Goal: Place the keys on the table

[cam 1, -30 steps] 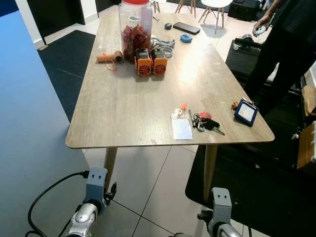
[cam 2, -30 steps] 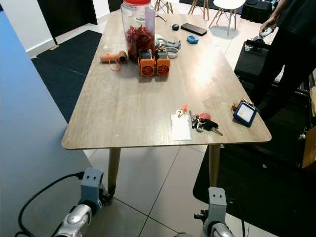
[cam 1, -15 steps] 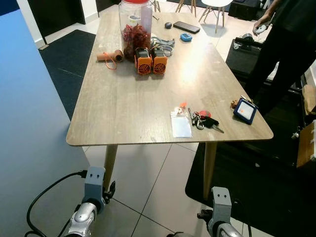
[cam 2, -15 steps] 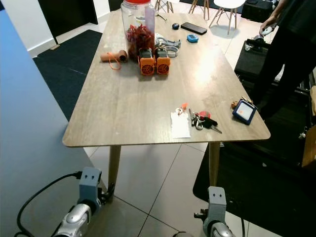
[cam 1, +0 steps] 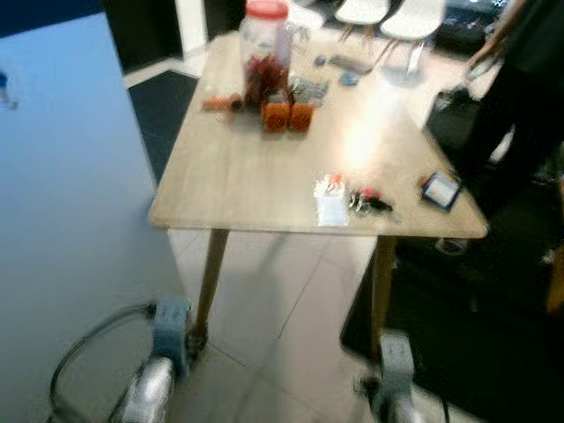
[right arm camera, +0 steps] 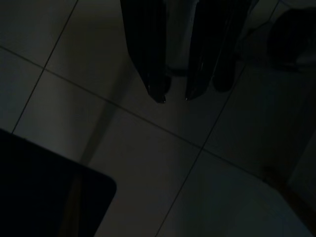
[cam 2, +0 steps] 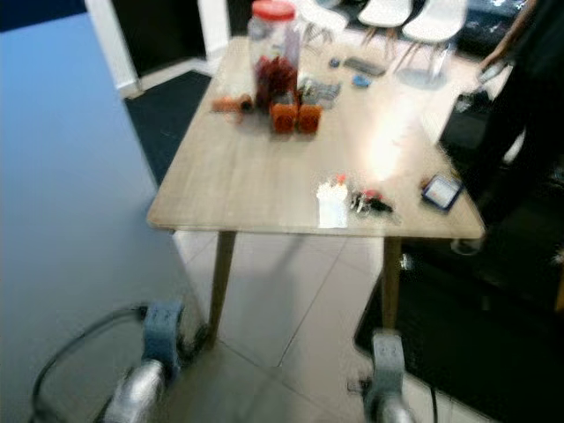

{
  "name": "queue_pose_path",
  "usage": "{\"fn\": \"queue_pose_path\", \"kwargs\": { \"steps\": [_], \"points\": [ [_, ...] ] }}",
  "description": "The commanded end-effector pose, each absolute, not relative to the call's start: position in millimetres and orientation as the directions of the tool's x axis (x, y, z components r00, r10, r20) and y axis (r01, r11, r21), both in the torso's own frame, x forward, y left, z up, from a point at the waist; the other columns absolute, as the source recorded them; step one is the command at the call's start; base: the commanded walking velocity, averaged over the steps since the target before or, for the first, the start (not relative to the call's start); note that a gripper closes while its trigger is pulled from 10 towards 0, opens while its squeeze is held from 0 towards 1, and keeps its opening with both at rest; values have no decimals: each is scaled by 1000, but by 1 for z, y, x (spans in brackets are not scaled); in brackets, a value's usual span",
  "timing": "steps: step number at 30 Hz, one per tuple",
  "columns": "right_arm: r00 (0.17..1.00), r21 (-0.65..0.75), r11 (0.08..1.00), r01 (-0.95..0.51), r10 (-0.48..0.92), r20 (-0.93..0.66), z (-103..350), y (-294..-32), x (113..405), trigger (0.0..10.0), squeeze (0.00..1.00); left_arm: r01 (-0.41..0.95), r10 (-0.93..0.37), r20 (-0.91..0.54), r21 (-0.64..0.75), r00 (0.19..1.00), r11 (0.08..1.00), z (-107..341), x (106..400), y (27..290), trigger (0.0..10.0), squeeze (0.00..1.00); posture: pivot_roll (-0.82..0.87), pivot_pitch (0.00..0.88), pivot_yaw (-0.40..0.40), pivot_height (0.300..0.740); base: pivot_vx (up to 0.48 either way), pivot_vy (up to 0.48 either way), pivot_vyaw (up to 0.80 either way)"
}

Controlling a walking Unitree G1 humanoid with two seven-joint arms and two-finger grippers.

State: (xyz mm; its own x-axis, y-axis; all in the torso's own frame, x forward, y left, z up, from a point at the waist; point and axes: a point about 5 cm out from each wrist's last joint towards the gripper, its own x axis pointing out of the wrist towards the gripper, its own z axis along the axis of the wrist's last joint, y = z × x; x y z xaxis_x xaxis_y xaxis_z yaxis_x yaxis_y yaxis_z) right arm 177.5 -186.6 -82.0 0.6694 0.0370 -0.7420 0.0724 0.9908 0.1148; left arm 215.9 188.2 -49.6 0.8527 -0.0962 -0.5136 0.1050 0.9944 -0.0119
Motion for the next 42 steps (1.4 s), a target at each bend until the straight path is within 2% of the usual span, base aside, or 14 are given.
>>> {"fn": "queue_pose_path", "kwargs": {
  "steps": [1, 22, 30, 42],
  "points": [
    [654, 120, 989, 81, 38, -756, -85, -185, 172, 10000, 0, 114, -102, -511, -8, 853, 993, -49, 217, 188, 10000, 0, 62, 22, -46, 740, 0, 0, 0],
    [653, 135, 987, 88, 45, -756, -86, -181, 171, 10000, 0, 124, -107, -502, 1, 858, 992, -48, 217, 189, 10000, 0, 69, 38, -42, 740, 0, 0, 0],
    [655, 125, 992, 25, 78, -751, -85, -177, 173, 10000, 0, 121, -104, -504, 2, 858, 993, -48, 216, 189, 10000, 0, 72, 39, -45, 740, 0, 0, 0],
    [654, 117, 993, 14, 80, -752, -85, -177, 173, 10000, 0, 123, -105, -504, 3, 857, 992, -49, 216, 189, 10000, 0, 69, 40, -45, 740, 0, 0, 781]
  ]
}}
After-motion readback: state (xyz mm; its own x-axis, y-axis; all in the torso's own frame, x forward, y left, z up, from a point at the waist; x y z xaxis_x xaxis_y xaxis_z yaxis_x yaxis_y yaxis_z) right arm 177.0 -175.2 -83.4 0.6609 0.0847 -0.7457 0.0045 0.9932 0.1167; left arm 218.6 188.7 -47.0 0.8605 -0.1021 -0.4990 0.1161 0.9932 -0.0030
